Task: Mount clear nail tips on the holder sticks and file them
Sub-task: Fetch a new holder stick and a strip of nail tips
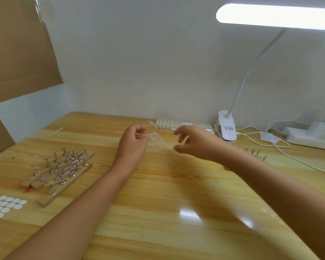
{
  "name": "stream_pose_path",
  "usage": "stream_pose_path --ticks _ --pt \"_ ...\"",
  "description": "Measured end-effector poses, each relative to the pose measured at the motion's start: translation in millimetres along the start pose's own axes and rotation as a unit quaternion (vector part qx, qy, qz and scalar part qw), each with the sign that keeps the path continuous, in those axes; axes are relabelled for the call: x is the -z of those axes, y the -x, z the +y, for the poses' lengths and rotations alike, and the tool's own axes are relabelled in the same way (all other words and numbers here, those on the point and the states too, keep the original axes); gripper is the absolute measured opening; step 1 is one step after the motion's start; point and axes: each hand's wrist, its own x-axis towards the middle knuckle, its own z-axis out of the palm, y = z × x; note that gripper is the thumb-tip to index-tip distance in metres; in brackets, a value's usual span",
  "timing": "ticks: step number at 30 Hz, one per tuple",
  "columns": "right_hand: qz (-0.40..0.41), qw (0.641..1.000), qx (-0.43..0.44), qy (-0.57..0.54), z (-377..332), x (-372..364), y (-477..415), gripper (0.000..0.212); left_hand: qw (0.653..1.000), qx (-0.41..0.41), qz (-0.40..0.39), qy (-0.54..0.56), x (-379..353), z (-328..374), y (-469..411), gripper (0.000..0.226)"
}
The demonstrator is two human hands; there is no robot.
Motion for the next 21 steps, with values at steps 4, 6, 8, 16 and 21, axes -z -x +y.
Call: stream_pose_path --ticks 4,6,8,16,21 --pt "0.01 0.998 0.046 -0.038 36.2 34.8 87.3 0.02 0.997 -0.05 -0.027 -0.043 -2.4 5.8 6.1 0.025" --pt "0.028 0.998 0.037 -0.036 54.6 55.8 130.5 0.023 0.992 -0.082 -0.04 -0.082 -2.2 10.3 12.3 0.025" --pt "0.039 0.999 -0.014 0.019 78.8 69.7 167.4 0.034 0.982 -0.125 -0.066 -0.127 -3.6 17.7 19.9 0.025" --pt "-0.062 0.978 -0.168 0.106 109.6 50.8 211.8 0.047 0.952 -0.08 -0.294 0.006 -59.6 102.9 102.0 0.015" --pt "-0.016 0.989 -0.132 -0.068 104.2 46.9 207.9 0.014 0.925 -0.049 -0.376 -0.036 -101.8 112.4 154.0 0.025"
